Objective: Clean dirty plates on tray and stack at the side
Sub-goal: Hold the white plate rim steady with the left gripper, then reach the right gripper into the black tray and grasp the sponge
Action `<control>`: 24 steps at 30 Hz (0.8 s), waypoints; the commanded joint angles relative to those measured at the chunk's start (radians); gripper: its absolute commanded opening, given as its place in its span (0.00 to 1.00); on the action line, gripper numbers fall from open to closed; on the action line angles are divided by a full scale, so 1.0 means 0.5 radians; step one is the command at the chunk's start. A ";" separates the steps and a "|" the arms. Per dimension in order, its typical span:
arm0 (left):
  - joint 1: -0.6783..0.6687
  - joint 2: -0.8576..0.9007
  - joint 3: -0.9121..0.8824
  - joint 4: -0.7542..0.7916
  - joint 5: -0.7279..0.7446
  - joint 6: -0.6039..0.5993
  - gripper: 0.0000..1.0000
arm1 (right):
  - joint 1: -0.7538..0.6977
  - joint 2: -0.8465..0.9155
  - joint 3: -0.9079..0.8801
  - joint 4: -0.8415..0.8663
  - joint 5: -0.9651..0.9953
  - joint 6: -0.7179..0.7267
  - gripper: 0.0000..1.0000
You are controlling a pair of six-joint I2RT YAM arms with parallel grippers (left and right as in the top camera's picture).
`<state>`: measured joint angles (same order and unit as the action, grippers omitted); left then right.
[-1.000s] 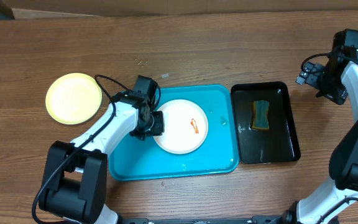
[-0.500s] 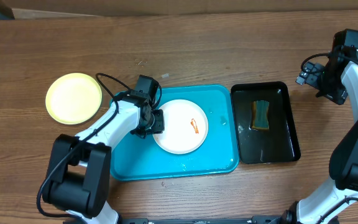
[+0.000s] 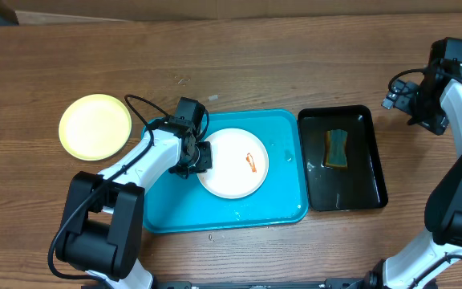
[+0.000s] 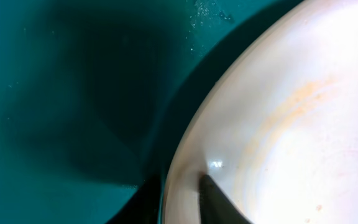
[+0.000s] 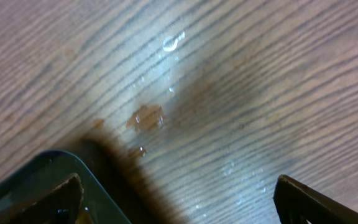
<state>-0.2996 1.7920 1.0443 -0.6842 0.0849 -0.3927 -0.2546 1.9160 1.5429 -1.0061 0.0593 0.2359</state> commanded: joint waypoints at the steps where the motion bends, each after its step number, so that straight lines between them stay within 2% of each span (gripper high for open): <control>1: -0.002 0.029 0.024 0.002 -0.008 -0.008 0.15 | -0.006 -0.047 0.026 0.160 0.010 0.005 1.00; 6: -0.002 0.029 0.024 0.005 -0.012 -0.008 0.11 | -0.006 -0.047 0.026 0.170 -0.034 0.005 1.00; 8: -0.002 0.029 0.024 0.009 -0.008 -0.008 0.05 | -0.005 -0.047 0.026 0.181 -0.228 0.005 1.00; 10: -0.002 0.029 0.024 0.009 -0.007 -0.008 0.04 | -0.006 -0.050 0.028 0.148 -0.436 -0.092 0.99; 11: -0.002 0.029 0.024 0.008 -0.007 -0.008 0.04 | -0.005 -0.055 0.029 0.108 -0.580 -0.182 0.94; 13: -0.002 0.029 0.024 0.008 -0.007 -0.008 0.04 | 0.009 -0.066 0.029 0.056 -0.838 -0.227 0.75; 15: -0.002 0.029 0.024 0.008 -0.007 -0.007 0.04 | 0.050 -0.099 0.035 0.008 -0.931 -0.224 0.63; 16: -0.002 0.029 0.024 0.008 -0.007 -0.007 0.04 | 0.078 -0.120 0.043 -0.031 -0.927 -0.212 0.61; 20: -0.002 0.029 0.024 0.005 -0.007 -0.007 0.04 | 0.249 -0.228 0.047 -0.230 -0.844 -0.209 0.62; 22: -0.002 0.029 0.024 0.008 -0.007 -0.007 0.04 | 0.370 -0.257 0.047 -0.351 -0.656 -0.195 0.67; 24: -0.002 0.029 0.024 0.010 -0.005 -0.008 0.04 | 0.478 -0.258 0.042 -0.454 -0.452 -0.111 0.68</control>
<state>-0.2996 1.7920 1.0531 -0.6819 0.0929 -0.3927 -0.0780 1.8324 1.5433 -1.2034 -0.2825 0.1509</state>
